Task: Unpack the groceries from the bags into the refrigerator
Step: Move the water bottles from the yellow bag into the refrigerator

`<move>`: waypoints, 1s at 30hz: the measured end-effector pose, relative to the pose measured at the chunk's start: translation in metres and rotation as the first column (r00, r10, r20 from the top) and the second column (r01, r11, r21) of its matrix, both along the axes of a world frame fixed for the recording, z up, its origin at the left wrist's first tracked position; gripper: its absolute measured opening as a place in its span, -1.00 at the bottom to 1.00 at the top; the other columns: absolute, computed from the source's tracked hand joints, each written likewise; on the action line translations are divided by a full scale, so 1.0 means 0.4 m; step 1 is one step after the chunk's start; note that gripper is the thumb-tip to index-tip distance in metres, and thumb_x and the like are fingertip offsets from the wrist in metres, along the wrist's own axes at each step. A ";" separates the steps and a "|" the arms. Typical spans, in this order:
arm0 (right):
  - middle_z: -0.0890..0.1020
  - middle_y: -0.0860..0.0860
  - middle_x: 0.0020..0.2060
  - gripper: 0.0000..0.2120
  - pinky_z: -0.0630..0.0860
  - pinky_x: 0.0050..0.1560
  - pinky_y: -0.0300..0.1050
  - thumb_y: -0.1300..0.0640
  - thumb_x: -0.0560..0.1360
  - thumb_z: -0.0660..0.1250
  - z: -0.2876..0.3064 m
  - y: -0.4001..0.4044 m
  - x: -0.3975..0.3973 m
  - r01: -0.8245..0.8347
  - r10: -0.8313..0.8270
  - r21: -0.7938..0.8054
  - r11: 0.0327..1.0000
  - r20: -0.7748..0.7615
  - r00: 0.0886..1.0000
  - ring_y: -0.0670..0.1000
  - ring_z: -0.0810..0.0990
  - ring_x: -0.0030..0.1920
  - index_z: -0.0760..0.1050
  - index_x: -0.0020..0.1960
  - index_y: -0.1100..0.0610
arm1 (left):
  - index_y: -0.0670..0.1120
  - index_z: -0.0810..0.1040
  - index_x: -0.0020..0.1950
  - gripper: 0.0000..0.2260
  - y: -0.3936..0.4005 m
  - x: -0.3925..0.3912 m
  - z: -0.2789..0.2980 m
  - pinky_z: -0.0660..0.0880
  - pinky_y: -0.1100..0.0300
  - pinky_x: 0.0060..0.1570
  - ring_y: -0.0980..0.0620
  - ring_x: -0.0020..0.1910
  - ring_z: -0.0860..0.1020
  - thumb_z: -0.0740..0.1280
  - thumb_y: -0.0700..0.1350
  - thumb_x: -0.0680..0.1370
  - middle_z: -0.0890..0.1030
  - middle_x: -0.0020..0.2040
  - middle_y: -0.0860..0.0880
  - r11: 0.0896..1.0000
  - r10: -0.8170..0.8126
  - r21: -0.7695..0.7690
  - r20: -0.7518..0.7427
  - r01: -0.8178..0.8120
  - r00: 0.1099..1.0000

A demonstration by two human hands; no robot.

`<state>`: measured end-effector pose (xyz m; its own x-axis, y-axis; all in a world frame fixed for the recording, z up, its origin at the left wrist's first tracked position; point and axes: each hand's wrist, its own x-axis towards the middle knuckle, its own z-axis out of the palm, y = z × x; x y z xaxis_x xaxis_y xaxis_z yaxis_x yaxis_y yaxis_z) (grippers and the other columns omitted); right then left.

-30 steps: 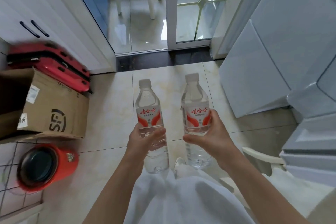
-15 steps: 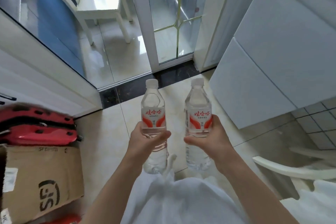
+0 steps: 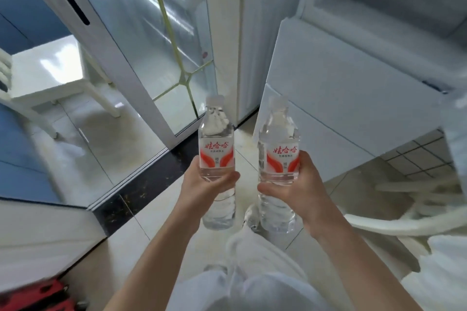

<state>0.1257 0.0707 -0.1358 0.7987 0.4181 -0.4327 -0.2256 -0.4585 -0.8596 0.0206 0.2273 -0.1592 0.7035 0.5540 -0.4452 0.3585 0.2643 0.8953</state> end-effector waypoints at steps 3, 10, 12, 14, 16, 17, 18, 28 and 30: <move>0.61 -0.05 0.00 -0.25 0.56 0.00 -0.16 0.25 0.13 0.65 0.009 0.034 0.111 0.046 -0.046 0.016 0.999 0.027 0.999 -0.08 0.63 -0.03 0.36 0.21 0.03 | -0.08 0.52 0.16 -0.58 0.036 0.127 0.010 0.55 0.34 -0.24 0.02 -0.08 0.67 0.54 -0.24 0.36 0.69 -0.05 -0.06 0.999 -0.051 0.017 0.034 0.051 0.998; 0.58 -0.11 -0.02 -0.25 0.45 -0.20 -0.37 0.25 0.15 0.64 0.046 0.098 0.372 0.133 -0.137 0.054 0.990 0.089 0.987 -0.19 0.59 -0.07 0.33 0.21 0.01 | -0.01 0.55 0.07 -0.64 0.082 0.422 0.040 0.54 0.35 -0.28 0.11 -0.16 0.68 0.55 -0.22 0.35 0.70 -0.14 0.03 0.992 -0.123 0.044 0.087 0.120 0.989; 0.58 -0.12 -0.02 -0.25 0.44 -0.21 -0.38 0.24 0.15 0.64 0.060 0.106 0.431 0.175 -0.181 0.058 0.983 0.101 0.978 -0.18 0.59 -0.08 0.33 0.22 0.00 | -0.02 0.55 0.11 -0.57 0.093 0.494 0.055 0.58 0.23 -0.17 0.05 -0.10 0.68 0.59 -0.15 0.31 0.70 -0.09 0.00 0.984 -0.177 0.050 0.103 0.173 0.979; 0.57 -0.14 -0.03 -0.26 0.43 -0.27 -0.41 0.23 0.16 0.63 0.078 0.109 0.482 0.212 -0.218 0.063 0.975 0.114 0.969 -0.20 0.58 -0.09 0.33 0.21 -0.01 | -0.01 0.55 0.15 -0.48 0.104 0.562 0.070 0.59 0.08 -0.04 0.01 -0.06 0.68 0.62 -0.06 0.24 0.70 -0.05 -0.02 0.975 -0.219 0.060 0.108 0.214 0.970; 0.57 -0.15 -0.04 -0.28 0.44 -0.32 -0.46 0.23 0.17 0.63 0.095 0.110 0.529 0.243 -0.250 0.068 0.968 0.131 0.959 -0.22 0.57 -0.10 0.33 0.19 -0.02 | -0.01 0.54 0.16 -0.47 0.116 0.631 0.082 0.58 0.01 0.01 0.00 -0.04 0.68 0.58 -0.04 0.23 0.70 -0.03 -0.03 0.965 -0.261 0.070 0.120 0.254 0.958; 0.57 -0.15 -0.05 -0.28 0.44 -0.32 -0.46 0.23 0.17 0.63 0.101 0.111 0.552 0.263 -0.270 0.071 0.962 0.137 0.953 -0.22 0.57 -0.09 0.33 0.18 -0.03 | -0.02 0.53 0.17 -0.48 0.122 0.665 0.088 0.59 0.01 0.00 -0.01 -0.04 0.68 0.57 -0.04 0.24 0.70 -0.03 -0.04 0.956 -0.291 0.078 0.136 0.283 0.947; 0.58 -0.14 -0.04 -0.28 0.45 -0.30 -0.44 0.23 0.17 0.63 0.107 0.111 0.574 0.285 -0.293 0.073 0.956 0.142 0.946 -0.21 0.58 -0.08 0.33 0.18 -0.03 | -0.03 0.53 0.16 -0.48 0.127 0.700 0.095 0.60 0.04 -0.03 -0.02 -0.05 0.68 0.58 -0.05 0.25 0.70 -0.04 -0.04 0.946 -0.324 0.089 0.152 0.313 0.934; 0.62 -0.11 -0.02 -0.27 0.55 -0.05 -0.21 0.21 0.15 0.64 0.186 0.142 0.801 0.535 -0.553 0.141 0.833 0.200 0.809 -0.11 0.63 -0.03 0.36 0.20 -0.04 | -0.06 0.53 0.15 -0.56 0.185 1.042 0.179 0.57 0.32 -0.21 0.06 -0.10 0.68 0.55 -0.20 0.32 0.70 -0.08 -0.01 0.814 -0.581 0.168 0.240 0.556 0.778; 0.63 -0.10 -0.02 -0.27 0.58 0.01 -0.12 0.22 0.14 0.64 0.202 0.146 0.847 0.585 -0.604 0.148 0.797 0.212 0.768 -0.10 0.64 -0.04 0.37 0.19 -0.05 | -0.02 0.53 0.12 -0.59 0.190 1.106 0.192 0.57 0.30 -0.20 0.06 -0.10 0.68 0.55 -0.21 0.33 0.70 -0.09 0.00 0.777 -0.629 0.180 0.259 0.603 0.733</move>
<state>0.4643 0.1291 -0.0550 0.9704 -0.1535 -0.1863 -0.2193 -0.2379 -0.9462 0.4632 0.3034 -0.0825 0.9898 -0.0228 -0.1403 0.1404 0.0016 0.9901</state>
